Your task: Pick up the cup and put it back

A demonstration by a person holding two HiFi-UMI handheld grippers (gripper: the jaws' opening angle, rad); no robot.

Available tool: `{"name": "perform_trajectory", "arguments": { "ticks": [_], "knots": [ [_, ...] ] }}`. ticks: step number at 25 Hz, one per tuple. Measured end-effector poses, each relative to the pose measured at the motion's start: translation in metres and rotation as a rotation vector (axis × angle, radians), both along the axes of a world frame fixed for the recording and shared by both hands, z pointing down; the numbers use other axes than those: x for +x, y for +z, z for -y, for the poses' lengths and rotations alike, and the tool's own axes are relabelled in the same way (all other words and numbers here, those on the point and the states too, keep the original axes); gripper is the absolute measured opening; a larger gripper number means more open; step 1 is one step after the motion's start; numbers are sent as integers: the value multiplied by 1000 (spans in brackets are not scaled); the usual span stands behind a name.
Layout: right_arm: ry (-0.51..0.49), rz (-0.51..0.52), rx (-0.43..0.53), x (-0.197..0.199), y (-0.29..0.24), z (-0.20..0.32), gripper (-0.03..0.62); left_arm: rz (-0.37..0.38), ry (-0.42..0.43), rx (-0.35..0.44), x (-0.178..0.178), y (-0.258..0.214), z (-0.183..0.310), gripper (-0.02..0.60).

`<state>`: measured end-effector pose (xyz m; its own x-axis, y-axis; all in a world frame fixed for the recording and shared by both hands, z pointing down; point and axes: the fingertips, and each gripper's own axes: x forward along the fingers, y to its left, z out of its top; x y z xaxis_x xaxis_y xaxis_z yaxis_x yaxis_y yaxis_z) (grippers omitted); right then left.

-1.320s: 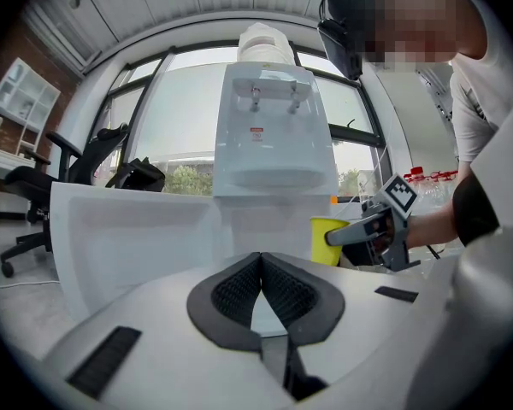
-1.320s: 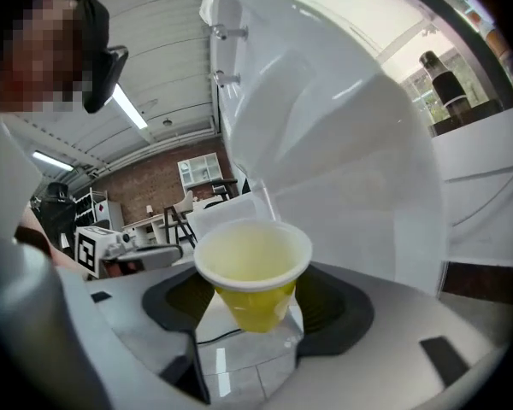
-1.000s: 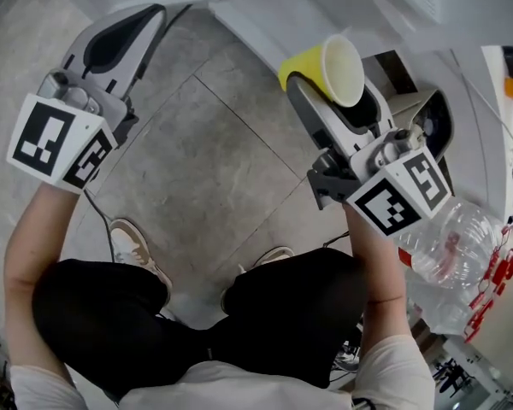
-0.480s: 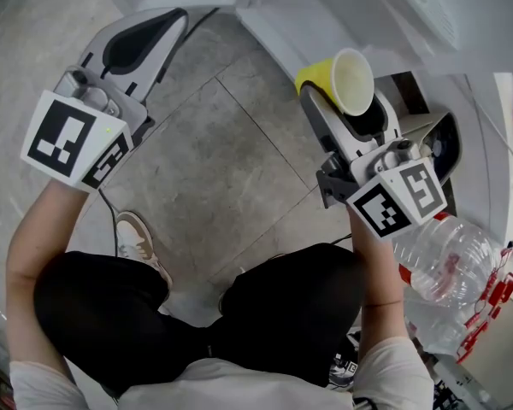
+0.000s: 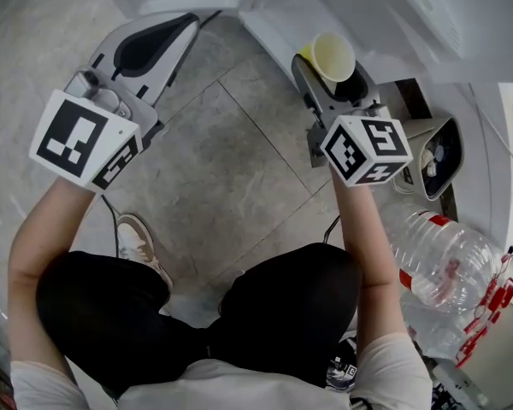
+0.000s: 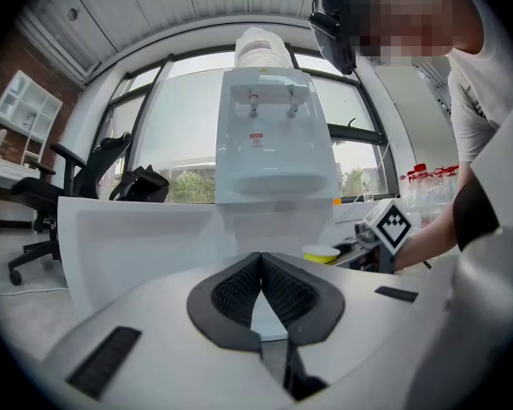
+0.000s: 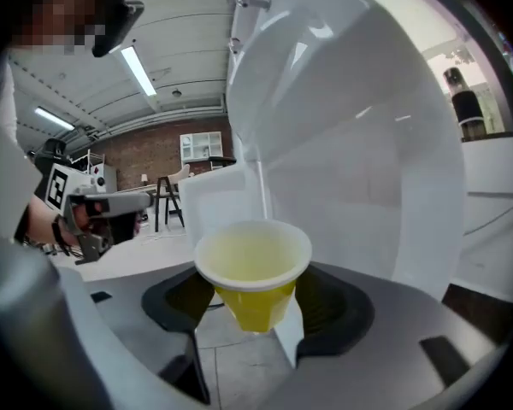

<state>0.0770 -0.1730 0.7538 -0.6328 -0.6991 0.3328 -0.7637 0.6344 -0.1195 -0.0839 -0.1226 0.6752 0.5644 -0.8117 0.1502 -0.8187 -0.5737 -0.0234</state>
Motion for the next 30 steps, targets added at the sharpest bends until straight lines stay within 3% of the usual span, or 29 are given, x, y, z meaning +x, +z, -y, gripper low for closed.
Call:
{"name": "perform_trajectory", "arguments": {
  "ticks": [9, 13, 30],
  "knots": [
    [178, -171, 36, -8, 83, 76, 304, 2, -4, -20, -6, 5, -1, 23],
    [182, -284, 79, -10, 104, 85, 304, 10, -13, -32, -11, 8, -2, 24],
    [379, -174, -79, 23, 141, 138, 304, -2, -46, -93, -26, 20, 1, 23]
  ]
}}
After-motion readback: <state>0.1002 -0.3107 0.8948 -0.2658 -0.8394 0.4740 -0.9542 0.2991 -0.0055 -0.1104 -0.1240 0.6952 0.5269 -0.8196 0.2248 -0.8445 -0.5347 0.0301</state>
